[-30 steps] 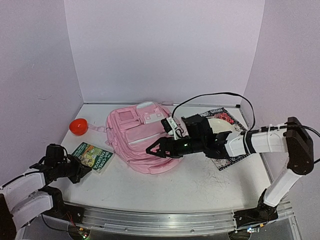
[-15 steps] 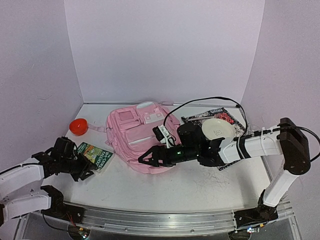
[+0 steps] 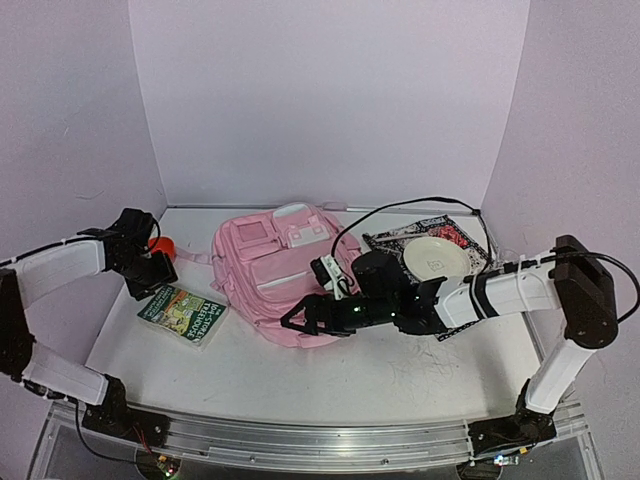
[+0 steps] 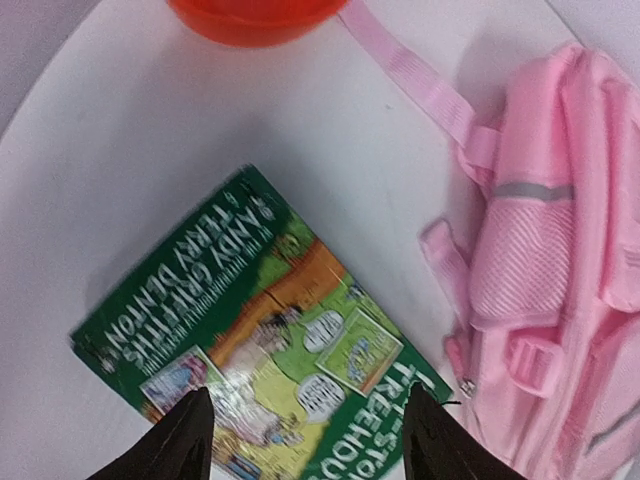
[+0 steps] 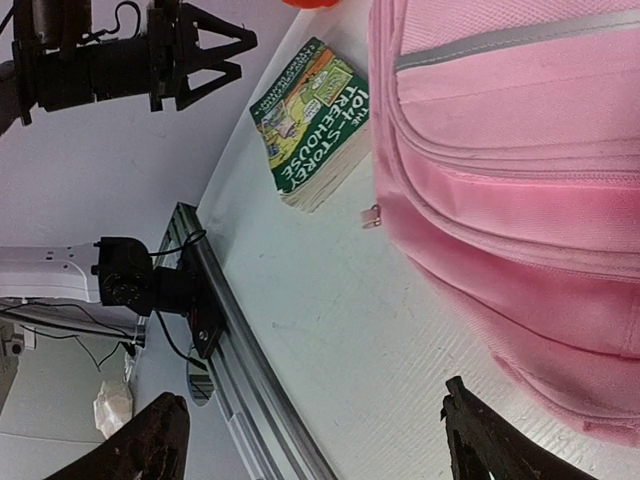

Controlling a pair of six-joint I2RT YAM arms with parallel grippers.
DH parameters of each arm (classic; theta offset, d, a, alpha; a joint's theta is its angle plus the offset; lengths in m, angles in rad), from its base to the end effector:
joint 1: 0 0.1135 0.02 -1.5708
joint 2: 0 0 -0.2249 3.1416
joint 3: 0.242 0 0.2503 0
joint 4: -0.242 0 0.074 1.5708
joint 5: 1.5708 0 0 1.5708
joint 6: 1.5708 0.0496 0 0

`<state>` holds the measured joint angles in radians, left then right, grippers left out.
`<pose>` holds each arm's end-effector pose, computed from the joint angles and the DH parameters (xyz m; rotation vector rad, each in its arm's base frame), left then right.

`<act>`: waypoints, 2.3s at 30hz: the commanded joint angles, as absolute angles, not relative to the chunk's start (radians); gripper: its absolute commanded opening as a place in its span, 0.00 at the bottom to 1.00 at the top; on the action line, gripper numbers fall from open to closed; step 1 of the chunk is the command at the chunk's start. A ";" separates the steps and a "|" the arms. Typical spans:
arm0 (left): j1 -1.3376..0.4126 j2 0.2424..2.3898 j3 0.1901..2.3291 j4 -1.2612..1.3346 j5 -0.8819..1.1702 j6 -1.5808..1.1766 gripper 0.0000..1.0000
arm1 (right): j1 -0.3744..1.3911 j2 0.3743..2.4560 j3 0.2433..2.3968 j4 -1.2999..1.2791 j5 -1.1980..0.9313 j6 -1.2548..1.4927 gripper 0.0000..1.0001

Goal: Pack the student bag
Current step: Move the book to the center of the board.

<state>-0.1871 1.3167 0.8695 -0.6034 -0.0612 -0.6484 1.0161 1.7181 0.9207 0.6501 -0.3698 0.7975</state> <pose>0.2658 -0.0472 0.1730 -0.6230 2.5594 -0.2107 0.1873 0.3364 0.1863 -0.5361 1.9428 1.5809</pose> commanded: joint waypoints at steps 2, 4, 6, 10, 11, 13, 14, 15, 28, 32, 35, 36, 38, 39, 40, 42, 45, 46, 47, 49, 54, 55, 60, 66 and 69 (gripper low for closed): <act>-0.162 1.495 1.025 -0.623 -0.124 -0.417 0.67 | 1.020 1.770 0.938 0.629 -0.302 0.818 0.89; -0.156 1.563 1.060 -0.621 -0.153 -0.388 0.67 | 1.020 1.784 0.939 0.627 -0.283 0.829 0.89; -0.148 1.613 1.087 -0.618 -0.188 -0.359 0.67 | 1.020 1.795 0.941 0.627 -0.273 0.833 0.89; -0.124 1.694 1.104 -0.599 -0.240 -0.314 0.67 | 1.020 1.820 0.957 0.626 -0.260 0.836 0.89; -0.118 1.709 1.105 -0.591 -0.241 -0.308 0.67 | 1.019 1.825 0.960 0.625 -0.252 0.838 0.89; -0.112 1.740 1.105 -0.577 -0.233 -0.299 0.67 | 1.015 1.837 0.969 0.624 -0.239 0.838 0.89; -0.110 1.753 1.102 -0.567 -0.224 -0.297 0.67 | 1.014 1.844 0.975 0.625 -0.236 0.837 0.89; -0.108 1.763 1.097 -0.559 -0.210 -0.296 0.67 | 1.011 1.852 0.982 0.625 -0.235 0.836 0.89; -0.108 1.651 0.833 -0.557 0.199 -0.400 0.63 | 0.962 1.912 1.049 0.624 -0.224 0.807 0.88; -0.137 1.555 0.749 -0.560 0.290 -0.451 0.63 | 0.936 1.937 1.089 0.624 -0.229 0.790 0.88; -0.185 1.492 0.716 -0.560 0.322 -0.505 0.63 | 0.919 1.966 1.122 0.624 -0.243 0.788 0.88; -0.211 1.477 0.710 -0.559 0.336 -0.523 0.63 | 0.914 1.977 1.136 0.624 -0.251 0.785 0.88; -0.275 1.470 0.709 -0.551 0.338 -0.571 0.63 | 0.913 1.987 1.154 0.623 -0.257 0.774 0.88; -0.302 1.469 0.710 -0.544 0.346 -0.593 0.63 | 0.913 1.989 1.160 0.623 -0.261 0.771 0.88; -0.322 1.466 0.708 -0.530 0.362 -0.617 0.63 | 0.913 1.988 1.159 0.623 -0.263 0.770 0.88; -0.340 1.445 0.690 -0.497 0.396 -0.674 0.63 | 0.913 1.978 1.146 0.621 -0.268 0.772 0.88; -0.348 1.393 0.665 -0.454 0.417 -0.736 0.63 | 0.913 1.943 1.087 0.620 -0.269 0.790 0.89; -0.348 1.375 0.660 -0.454 0.410 -0.745 0.63 | 0.913 1.924 1.060 0.619 -0.269 0.804 0.89; -0.348 1.354 0.657 -0.456 0.403 -0.751 0.63 | 0.913 1.906 1.032 0.619 -0.270 0.818 0.89; -0.348 1.331 0.644 -0.455 0.394 -0.762 0.64 | 0.914 1.865 0.969 0.615 -0.290 0.855 0.89; -0.350 1.302 0.597 -0.476 0.404 -0.749 0.67 | 0.955 1.796 0.858 0.606 -0.325 0.938 0.87; -0.349 1.295 0.591 -0.491 0.399 -0.741 0.68 | 0.970 1.790 0.852 0.601 -0.330 0.949 0.87; -0.350 1.283 0.570 -0.547 0.382 -0.698 0.68 | 1.036 1.813 0.855 0.601 -0.352 1.022 0.83; -0.354 1.307 0.554 -0.548 0.456 -0.680 0.68 | 1.090 1.897 0.918 0.631 -0.374 1.062 0.74; -0.361 1.311 0.557 -0.547 0.493 -0.677 0.68 | 1.109 1.946 0.964 0.648 -0.391 1.079 0.68</act>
<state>-0.3483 1.3036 0.5602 -0.5290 0.4160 -0.6998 1.0883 1.8833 0.8874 0.6222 -0.3567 1.0367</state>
